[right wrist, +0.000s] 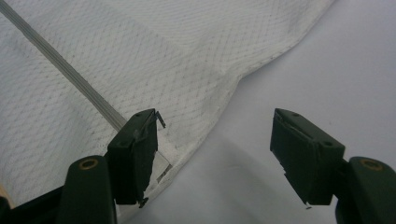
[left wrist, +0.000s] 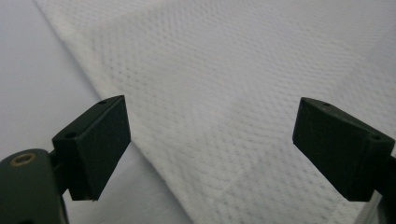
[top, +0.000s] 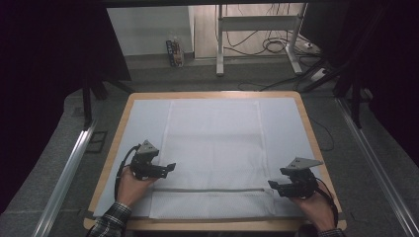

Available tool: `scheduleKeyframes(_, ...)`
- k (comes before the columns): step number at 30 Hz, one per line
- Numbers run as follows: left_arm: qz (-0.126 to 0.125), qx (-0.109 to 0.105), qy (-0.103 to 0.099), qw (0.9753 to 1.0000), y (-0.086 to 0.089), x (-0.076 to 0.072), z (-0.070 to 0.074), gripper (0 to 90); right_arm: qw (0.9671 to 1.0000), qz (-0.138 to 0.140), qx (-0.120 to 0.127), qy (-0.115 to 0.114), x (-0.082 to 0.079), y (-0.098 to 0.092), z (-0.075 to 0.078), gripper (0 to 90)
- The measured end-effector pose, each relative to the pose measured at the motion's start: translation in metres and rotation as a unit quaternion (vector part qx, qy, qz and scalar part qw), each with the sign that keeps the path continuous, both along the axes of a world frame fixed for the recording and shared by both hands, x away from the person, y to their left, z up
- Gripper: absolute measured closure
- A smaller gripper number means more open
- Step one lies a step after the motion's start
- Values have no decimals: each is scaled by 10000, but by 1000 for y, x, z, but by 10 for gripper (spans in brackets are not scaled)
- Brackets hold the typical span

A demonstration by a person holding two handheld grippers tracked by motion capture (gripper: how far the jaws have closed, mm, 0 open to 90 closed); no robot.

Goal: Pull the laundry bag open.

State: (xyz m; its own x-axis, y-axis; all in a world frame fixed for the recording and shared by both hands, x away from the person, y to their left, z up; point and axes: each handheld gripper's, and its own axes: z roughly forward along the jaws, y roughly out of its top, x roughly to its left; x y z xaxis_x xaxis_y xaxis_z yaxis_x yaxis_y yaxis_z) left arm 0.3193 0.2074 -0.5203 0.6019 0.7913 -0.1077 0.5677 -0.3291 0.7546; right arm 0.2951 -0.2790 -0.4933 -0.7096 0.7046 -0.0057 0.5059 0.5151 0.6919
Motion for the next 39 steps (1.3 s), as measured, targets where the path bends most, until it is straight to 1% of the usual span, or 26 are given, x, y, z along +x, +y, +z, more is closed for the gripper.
scheduleKeyframes(3,-82,56,-19,9999,-4,-2,0,115,10000,13,-1,20,-2,1,0,315)
scheduleKeyframes(8,-146,180,-10,9997,-8,-4,-1,123,10000,43,2,1,-8,1,1,327)
scheduleKeyframes(10,-152,233,-4,9996,-10,-6,-2,126,10000,7,12,17,-11,1,2,333)
scheduleKeyframes(13,-192,334,-9,9993,-11,-10,-2,128,9999,-25,118,48,-17,2,3,341)
scheduleKeyframes(14,-184,305,-21,9994,-11,-11,-2,129,9999,-36,129,75,-19,2,3,342)
scheduleKeyframes(17,-241,314,-20,9992,-13,-15,-2,130,9997,-33,116,199,-23,3,2,343)
scheduleKeyframes(21,-326,427,-14,9986,-16,-18,-3,131,9992,-34,67,394,-29,6,-1,342)
scheduleKeyframes(23,-359,474,-26,9982,-17,-19,-4,130,9990,-3,46,448,-32,9,-2,344)
scheduleKeyframes(24,-374,491,-41,9981,-18,-19,-4,130,9989,7,-3,469,-33,10,-3,355)
scheduleKeyframes(27,-446,538,-114,9975,-22,-20,-3,131,9982,46,-202,570,-36,15,-7,410)
scheduleKeyframes(30,-520,526,-160,9971,-26,-21,-2,132,9961,85,-456,752,-38,19,-12,511)
scheduleKeyframes(31,-548,522,-181,9970,-27,-22,-2,134,9953,127,-565,778,-38,21,-14,532)
scheduleKeyframes(33,-621,499,-220,9966,-31,-23,-1,135,9950,162,-746,648,-40,25,-13,614)
scheduleKeyframes(35,-697,465,-262,9961,-35,-24,1,138,9949,129,-738,674,-41,25,-13,704)
scheduleKeyframes(36,-740,417,-270,9960,-37,-25,2,142,9949,157,-731,680,-41,24,-13,777)
scheduleKeyframes(37,-807,372,-283,9956,-40,-26,3,146,9947,170,-702,728,-41,24,-12,812)
scheduleKeyframes(39,-921,274,-342,9948,-46,-28,5,155,9950,209,-689,689,-41,24,-12,866)
